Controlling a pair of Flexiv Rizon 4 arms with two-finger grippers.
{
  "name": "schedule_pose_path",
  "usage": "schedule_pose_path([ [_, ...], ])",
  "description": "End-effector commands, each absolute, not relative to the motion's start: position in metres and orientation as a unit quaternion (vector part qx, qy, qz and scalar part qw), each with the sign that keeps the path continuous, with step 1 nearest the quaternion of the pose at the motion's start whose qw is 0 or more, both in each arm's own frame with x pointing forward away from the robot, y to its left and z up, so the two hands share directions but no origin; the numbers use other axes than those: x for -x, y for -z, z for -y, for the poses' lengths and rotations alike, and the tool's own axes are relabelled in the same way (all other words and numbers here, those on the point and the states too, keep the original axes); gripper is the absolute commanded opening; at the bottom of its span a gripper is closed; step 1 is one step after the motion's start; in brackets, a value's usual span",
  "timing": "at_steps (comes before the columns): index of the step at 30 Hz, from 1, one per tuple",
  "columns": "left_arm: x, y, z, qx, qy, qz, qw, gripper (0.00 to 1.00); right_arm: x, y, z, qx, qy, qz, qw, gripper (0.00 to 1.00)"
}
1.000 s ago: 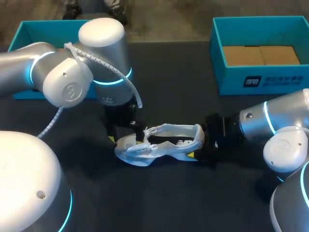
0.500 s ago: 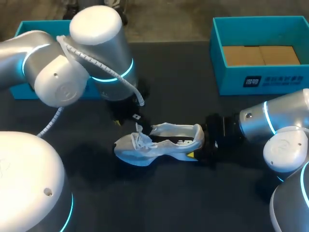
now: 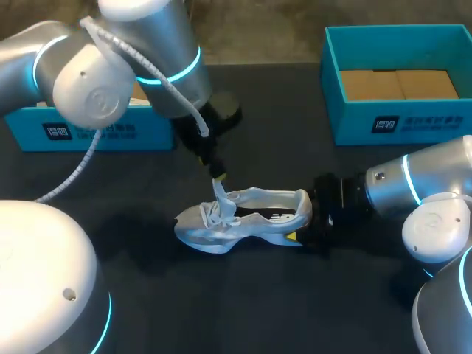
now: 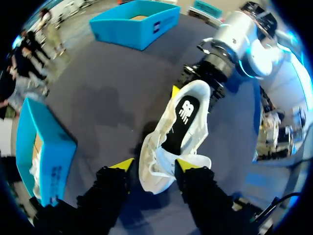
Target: Take the shoe out of the shoebox, open the shoe tongue, remove and reinsert the insole, then place the shoe into the shoebox
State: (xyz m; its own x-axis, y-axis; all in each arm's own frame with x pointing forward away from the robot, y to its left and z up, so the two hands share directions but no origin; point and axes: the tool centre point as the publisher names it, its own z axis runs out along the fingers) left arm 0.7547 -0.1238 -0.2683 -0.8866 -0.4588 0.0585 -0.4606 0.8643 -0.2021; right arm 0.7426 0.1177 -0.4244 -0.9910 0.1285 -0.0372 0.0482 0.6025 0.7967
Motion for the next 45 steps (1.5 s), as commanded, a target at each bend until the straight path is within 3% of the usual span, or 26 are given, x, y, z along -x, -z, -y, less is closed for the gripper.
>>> schedule_pose_path([
  [1,-0.760,0.258,0.131,-0.066,-0.101,0.993,0.004,0.00,-0.745,0.428,-0.119,-0.050,-0.441,-0.895,0.046,0.00],
  [13,-0.755,0.256,0.170,-0.011,-0.108,0.994,-0.005,0.00,-0.745,0.428,-0.119,-0.050,-0.441,-0.895,0.046,0.00],
  [38,-0.723,0.329,0.227,0.060,-0.085,0.994,0.032,0.00,-0.745,0.428,-0.119,-0.050,-0.441,-0.895,0.046,0.00],
  [45,-0.723,0.329,0.227,0.060,-0.085,0.994,0.032,0.00,-0.745,0.428,-0.119,-0.050,-0.441,-0.895,0.046,0.00],
])
